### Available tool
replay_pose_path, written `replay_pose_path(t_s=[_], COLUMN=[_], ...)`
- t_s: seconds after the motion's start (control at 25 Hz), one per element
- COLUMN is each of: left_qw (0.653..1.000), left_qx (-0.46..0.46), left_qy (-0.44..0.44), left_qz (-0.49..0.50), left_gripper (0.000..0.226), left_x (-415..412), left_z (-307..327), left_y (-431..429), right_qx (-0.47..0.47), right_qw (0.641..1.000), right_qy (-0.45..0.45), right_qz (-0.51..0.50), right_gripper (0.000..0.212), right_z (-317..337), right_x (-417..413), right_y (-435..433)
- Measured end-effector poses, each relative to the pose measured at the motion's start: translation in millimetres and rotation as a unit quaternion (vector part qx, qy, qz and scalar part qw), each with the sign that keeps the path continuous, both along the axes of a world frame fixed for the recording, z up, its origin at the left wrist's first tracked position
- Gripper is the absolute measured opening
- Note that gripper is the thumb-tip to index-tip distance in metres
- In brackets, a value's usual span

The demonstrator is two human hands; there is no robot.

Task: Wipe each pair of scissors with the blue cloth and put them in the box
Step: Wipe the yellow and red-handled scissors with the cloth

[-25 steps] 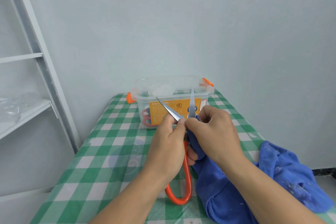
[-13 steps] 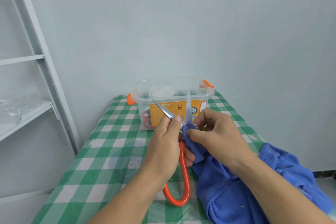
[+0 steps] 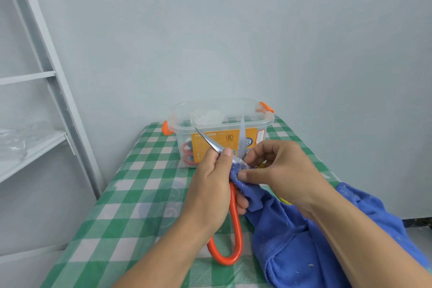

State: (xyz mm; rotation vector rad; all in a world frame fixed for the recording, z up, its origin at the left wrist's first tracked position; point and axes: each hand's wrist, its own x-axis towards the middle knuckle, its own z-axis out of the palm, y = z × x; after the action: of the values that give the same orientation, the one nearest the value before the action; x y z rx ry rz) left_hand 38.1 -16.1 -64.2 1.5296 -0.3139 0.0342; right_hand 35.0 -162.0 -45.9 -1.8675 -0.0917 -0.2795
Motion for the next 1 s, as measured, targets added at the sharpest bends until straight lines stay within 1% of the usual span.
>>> replay_pose_path(t_s=[0.12, 0.28, 0.44, 0.52, 0.64, 0.84, 0.92, 1.0], left_qw=[1.000, 1.000, 0.999, 0.999, 0.999, 0.999, 0.998, 0.998], left_qx=[0.004, 0.004, 0.018, 0.028, 0.023, -0.013, -0.020, -0.033], left_qy=[-0.004, -0.009, -0.028, -0.031, -0.027, -0.019, -0.020, -0.012], left_qz=[0.004, 0.009, 0.011, 0.011, 0.008, 0.041, 0.048, 0.047], left_gripper=[0.029, 0.029, 0.030, 0.031, 0.030, 0.032, 0.033, 0.034], left_x=[0, -1, -2, -2, 0, 8, 10, 11], left_z=[1, 2, 1, 1, 0, 1, 3, 5], left_y=[1, -1, -2, -2, 2, 11, 14, 16], right_qx=[0.009, -0.001, 0.067, 0.064, 0.034, 0.139, 0.152, 0.144], right_qw=[1.000, 0.998, 0.996, 0.995, 0.991, 0.976, 0.969, 0.968], right_qy=[-0.011, -0.047, -0.041, -0.044, -0.093, -0.152, -0.185, -0.203], right_qz=[-0.002, -0.040, -0.053, -0.068, -0.088, -0.070, -0.059, -0.037], right_gripper=[0.020, 0.018, 0.020, 0.017, 0.016, 0.018, 0.016, 0.016], right_z=[-1, -6, -6, -7, -15, -15, -13, -14], right_x=[-3, -4, -2, 0, 0, 4, 4, 3], right_y=[2, 10, 10, 11, 14, 1, -4, -5])
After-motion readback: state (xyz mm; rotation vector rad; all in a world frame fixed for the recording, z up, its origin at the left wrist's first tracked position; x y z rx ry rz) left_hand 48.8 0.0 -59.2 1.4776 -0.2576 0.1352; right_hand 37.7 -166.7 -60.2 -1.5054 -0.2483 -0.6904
